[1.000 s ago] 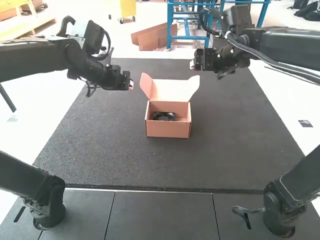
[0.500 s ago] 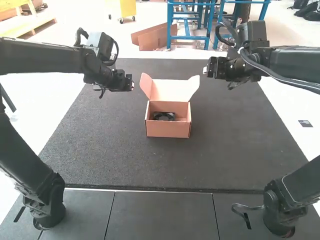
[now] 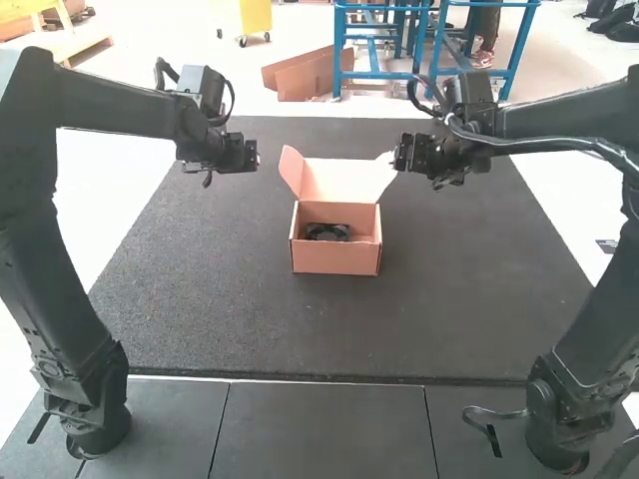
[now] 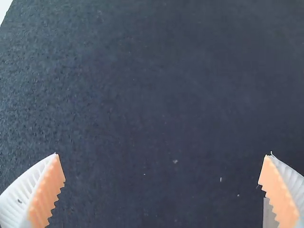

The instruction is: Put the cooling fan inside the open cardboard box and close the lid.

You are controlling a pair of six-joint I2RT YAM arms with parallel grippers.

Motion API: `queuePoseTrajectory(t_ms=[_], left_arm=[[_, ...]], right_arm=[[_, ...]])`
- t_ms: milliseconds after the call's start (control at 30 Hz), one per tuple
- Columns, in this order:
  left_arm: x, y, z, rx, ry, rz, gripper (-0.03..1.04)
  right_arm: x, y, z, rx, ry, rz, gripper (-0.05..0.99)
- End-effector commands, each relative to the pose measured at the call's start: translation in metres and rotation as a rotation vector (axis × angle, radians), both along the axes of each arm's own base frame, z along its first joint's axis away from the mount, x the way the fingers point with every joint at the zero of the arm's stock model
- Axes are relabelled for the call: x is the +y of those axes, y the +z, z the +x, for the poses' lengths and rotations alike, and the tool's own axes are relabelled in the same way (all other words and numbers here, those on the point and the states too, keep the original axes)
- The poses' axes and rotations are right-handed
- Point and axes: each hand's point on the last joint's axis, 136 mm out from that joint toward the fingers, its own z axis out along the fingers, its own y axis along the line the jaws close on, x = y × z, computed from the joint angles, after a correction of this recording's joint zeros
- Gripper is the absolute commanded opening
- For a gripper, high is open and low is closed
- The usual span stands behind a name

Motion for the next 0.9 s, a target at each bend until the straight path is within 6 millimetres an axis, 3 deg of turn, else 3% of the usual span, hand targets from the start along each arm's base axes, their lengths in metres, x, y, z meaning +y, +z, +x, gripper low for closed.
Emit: queuePoseTrajectory(t_ms=[0,267,567,867], left_arm=[[0.004,0.017,0.016,-0.050,0.020,-0.004,0.97],[-0.012,0.014,0.036,-0.049,-0.022,-0.025,0.97],[-0.032,0.013,0.054,-0.049,-0.079,-0.061,0.97],[-0.072,0.015,0.050,-0.028,-0.186,-0.103,0.97]], right_arm=[[0.003,0.019,0.019,-0.035,-0.013,0.049,0.90],[0.011,0.013,0.049,-0.015,-0.027,0.073,0.90],[0.001,0.006,0.070,0.013,-0.046,0.086,0.90],[0.005,0.002,0.070,0.046,-0.023,0.105,0.80]])
